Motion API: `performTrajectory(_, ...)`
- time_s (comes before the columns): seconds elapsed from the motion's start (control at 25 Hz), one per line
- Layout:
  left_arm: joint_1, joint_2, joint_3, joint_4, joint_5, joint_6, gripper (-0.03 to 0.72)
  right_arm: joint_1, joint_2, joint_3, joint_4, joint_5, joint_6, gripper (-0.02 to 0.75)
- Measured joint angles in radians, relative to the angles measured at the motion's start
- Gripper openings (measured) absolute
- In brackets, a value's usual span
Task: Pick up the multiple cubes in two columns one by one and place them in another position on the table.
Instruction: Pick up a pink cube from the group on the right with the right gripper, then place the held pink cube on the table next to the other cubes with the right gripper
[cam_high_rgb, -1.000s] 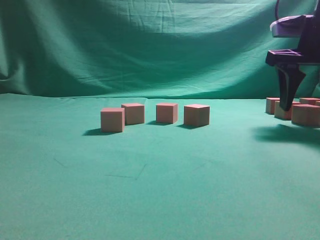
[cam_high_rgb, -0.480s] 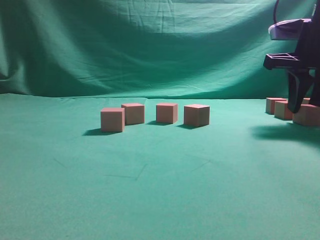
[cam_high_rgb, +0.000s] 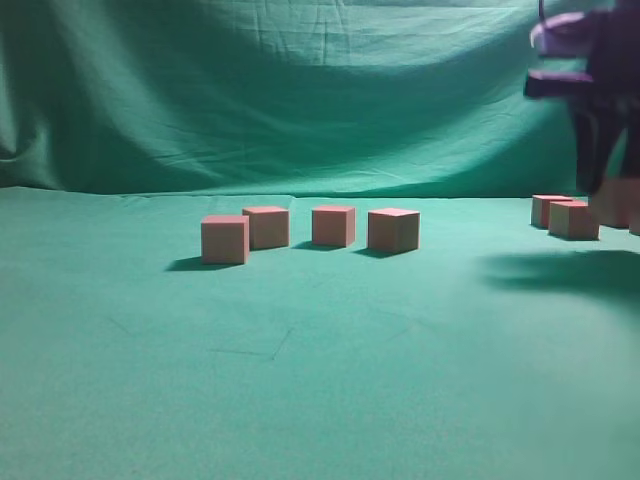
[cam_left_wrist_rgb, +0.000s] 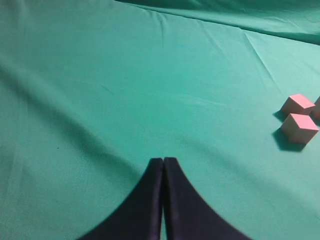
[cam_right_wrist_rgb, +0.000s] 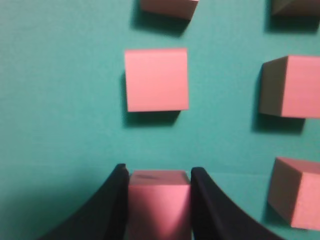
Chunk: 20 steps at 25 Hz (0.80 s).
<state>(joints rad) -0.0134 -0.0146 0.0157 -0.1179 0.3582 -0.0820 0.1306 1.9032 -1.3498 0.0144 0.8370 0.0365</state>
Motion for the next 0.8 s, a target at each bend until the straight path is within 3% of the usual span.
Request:
performTrajectory(0.32, 0.0, 0.0, 0.0, 0.0, 0.0, 0.0, 0.0, 0.094, -0.096, -0.244, 0.07, 0.36, 0.0, 0.263)
performTrajectory(0.64, 0.0, 0.0, 0.0, 0.0, 0.0, 0.0, 0.0, 0.36, -0.118, -0.26, 0.083, 0.398, 0.008, 0.263)
performTrajectory(0.8, 0.0, 0.0, 0.0, 0.0, 0.0, 0.0, 0.0, 0.504, -0.08, -0.261, 0.083, 0.342, 0.045, 0.263)
